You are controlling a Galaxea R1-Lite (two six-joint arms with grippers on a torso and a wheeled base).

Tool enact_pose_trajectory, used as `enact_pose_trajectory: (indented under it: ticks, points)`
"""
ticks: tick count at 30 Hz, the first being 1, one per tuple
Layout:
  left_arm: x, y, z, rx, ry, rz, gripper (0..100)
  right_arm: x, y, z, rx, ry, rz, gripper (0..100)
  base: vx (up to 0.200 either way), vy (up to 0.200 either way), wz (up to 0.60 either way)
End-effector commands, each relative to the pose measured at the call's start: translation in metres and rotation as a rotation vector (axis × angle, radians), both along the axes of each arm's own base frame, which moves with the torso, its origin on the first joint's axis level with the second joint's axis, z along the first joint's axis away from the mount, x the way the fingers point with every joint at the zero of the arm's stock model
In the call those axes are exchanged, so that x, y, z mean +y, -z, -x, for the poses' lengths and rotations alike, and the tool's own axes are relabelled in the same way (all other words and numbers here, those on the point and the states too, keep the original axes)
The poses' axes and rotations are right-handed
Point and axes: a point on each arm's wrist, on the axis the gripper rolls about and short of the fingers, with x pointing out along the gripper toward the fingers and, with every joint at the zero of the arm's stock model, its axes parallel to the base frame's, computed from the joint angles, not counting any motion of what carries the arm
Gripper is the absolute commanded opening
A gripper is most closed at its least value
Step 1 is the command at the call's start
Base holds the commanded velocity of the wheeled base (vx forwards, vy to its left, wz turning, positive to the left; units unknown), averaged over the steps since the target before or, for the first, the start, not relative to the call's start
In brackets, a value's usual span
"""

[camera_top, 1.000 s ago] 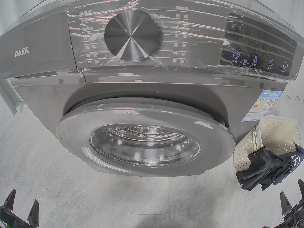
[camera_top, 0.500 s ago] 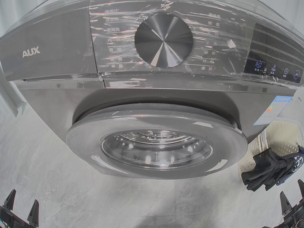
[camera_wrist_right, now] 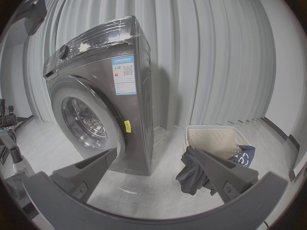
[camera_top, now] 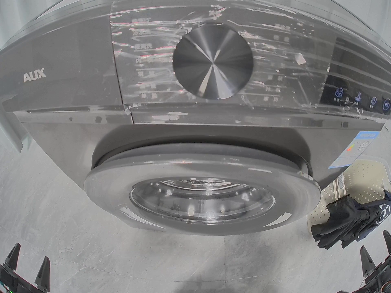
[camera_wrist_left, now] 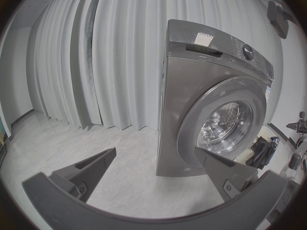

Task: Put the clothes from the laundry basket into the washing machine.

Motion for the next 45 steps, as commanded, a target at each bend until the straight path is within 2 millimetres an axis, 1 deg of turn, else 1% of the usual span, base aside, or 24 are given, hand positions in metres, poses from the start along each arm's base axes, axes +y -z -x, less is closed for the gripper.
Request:
enact_pose_trajectory:
  ticks: [1,15,17,18,19,20,21,22,23,25,27,28,29,30,33,34,36,37,38,39,40,41,45]
  points:
    - [0.000,0.005,0.000,0.004,0.000,0.000,100,0.000,0.005,0.000,0.003,-0.001,0.000,100,0.000,0.000,0.00]
    - [0.000,0.005,0.000,0.004,0.000,0.000,100,0.000,0.005,0.000,0.005,0.004,0.003,100,0.000,0.000,0.00]
    - [0.000,0.005,0.000,0.004,0.000,0.000,100,0.000,0.003,0.000,-0.017,-0.007,0.009,100,0.000,0.000,0.00]
    - [0.000,0.005,0.000,0.004,0.000,0.000,100,0.000,-0.003,0.002,-0.052,-0.018,0.011,100,0.000,0.000,0.00]
    - [0.000,0.005,0.000,0.004,0.000,0.000,100,0.001,-0.020,0.007,-0.126,-0.034,0.009,100,0.000,0.000,0.00]
    - [0.000,0.005,0.000,0.004,0.000,0.002,100,0.001,-0.028,0.009,-0.149,-0.045,0.008,100,0.000,0.000,0.00]
    - [0.000,0.005,0.000,0.006,0.000,0.002,100,0.001,-0.056,0.016,-0.216,-0.078,-0.002,100,0.000,0.000,0.00]
    - [0.000,0.005,0.000,0.004,0.000,0.002,100,0.001,-0.070,0.015,-0.205,-0.095,-0.016,100,0.000,0.000,0.00]
    - [0.000,0.005,0.000,0.004,0.000,0.002,100,0.000,-0.077,0.010,-0.175,-0.108,-0.033,100,0.000,0.000,0.00]
    - [0.000,0.005,0.000,0.004,0.000,0.002,100,0.001,-0.076,0.004,-0.123,-0.125,-0.047,100,0.000,0.000,0.00]
    - [0.000,0.005,0.000,0.004,0.000,0.002,100,0.002,-0.067,-0.015,0.068,-0.203,-0.112,100,0.000,0.000,0.00]
    - [0.000,0.005,0.000,0.004,0.000,0.002,100,0.003,-0.063,-0.022,0.127,-0.235,-0.133,100,0.000,0.000,0.00]
    - [0.000,0.005,0.000,0.004,0.000,0.002,100,0.003,-0.063,-0.022,0.127,-0.235,-0.133,100,0.000,0.000,0.00]
    - [0.000,0.005,0.000,0.004,0.000,0.002,100,0.006,-0.060,-0.034,0.222,-0.314,-0.166,100,0.000,0.000,0.00]
    - [0.000,0.005,0.000,0.006,0.000,0.002,100,0.010,-0.060,-0.044,0.274,-0.409,-0.186,100,0.000,0.000,0.00]
    - [0.000,0.005,0.000,0.004,0.000,0.002,100,0.012,-0.059,-0.050,0.292,-0.437,-0.173,100,0.000,0.000,0.00]
    - [0.000,0.005,0.000,0.004,0.000,0.003,100,0.015,-0.062,-0.060,0.291,-0.455,-0.148,100,0.000,0.000,0.00]
    - [0.000,0.005,0.000,0.004,0.000,0.003,100,0.015,-0.062,-0.060,0.291,-0.455,-0.148,100,0.000,0.000,0.00]
    - [0.000,0.005,0.000,0.004,0.000,0.003,100,0.019,-0.067,-0.069,0.286,-0.463,-0.135,100,0.000,0.000,0.00]
    - [0.000,0.005,0.000,0.006,0.000,0.003,100,0.020,-0.068,-0.075,0.291,-0.469,-0.133,100,0.000,0.000,0.00]
    - [0.000,0.005,0.000,0.006,0.000,0.003,100,0.020,-0.068,-0.075,0.291,-0.469,-0.133,100,0.000,0.000,0.00]
    - [0.000,0.005,0.000,0.006,0.000,0.002,100,0.025,-0.072,-0.085,0.288,-0.494,-0.139,100,0.000,0.000,0.00]
    - [0.000,0.005,0.000,0.006,0.000,0.003,100,0.038,-0.075,-0.100,0.314,-0.564,-0.160,100,0.000,0.000,0.00]
